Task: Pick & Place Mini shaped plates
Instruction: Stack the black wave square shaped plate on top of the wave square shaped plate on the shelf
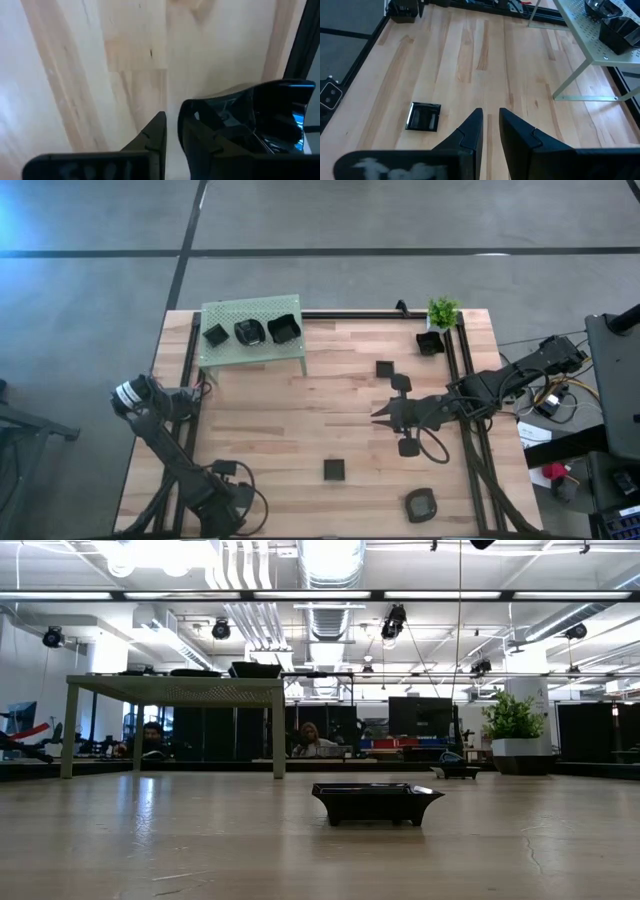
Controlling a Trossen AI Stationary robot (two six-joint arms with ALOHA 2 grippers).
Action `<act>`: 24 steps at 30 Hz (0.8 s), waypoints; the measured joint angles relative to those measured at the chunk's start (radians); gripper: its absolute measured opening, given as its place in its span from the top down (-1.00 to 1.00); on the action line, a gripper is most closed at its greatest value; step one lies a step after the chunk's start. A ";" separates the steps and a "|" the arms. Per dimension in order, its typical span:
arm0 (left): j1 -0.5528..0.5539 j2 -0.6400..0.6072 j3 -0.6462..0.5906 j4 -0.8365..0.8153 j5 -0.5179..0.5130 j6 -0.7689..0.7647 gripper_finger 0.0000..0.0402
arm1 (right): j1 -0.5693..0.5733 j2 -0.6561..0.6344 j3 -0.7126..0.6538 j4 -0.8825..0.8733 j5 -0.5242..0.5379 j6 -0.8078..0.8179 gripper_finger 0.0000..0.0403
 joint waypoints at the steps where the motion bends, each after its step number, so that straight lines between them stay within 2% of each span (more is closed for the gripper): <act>1: 0.000 0.000 -0.006 0.010 0.009 -0.001 0.74 | 0.000 0.000 0.000 0.000 0.000 0.000 0.71; 11: -0.001 0.000 -0.057 0.109 0.050 0.019 0.75 | 0.000 0.000 0.000 0.000 0.001 0.000 0.71; 15: -0.001 0.000 -0.063 0.117 0.071 0.053 0.90 | 0.000 0.000 0.000 0.000 0.001 0.000 0.71; 17: 0.003 0.000 -0.060 0.122 0.064 0.052 0.97 | 0.000 0.000 0.000 0.000 0.001 0.000 0.71; 24: 0.032 -0.030 -0.028 0.125 0.019 -0.017 1.00 | 0.000 0.000 0.000 0.001 0.006 0.000 0.71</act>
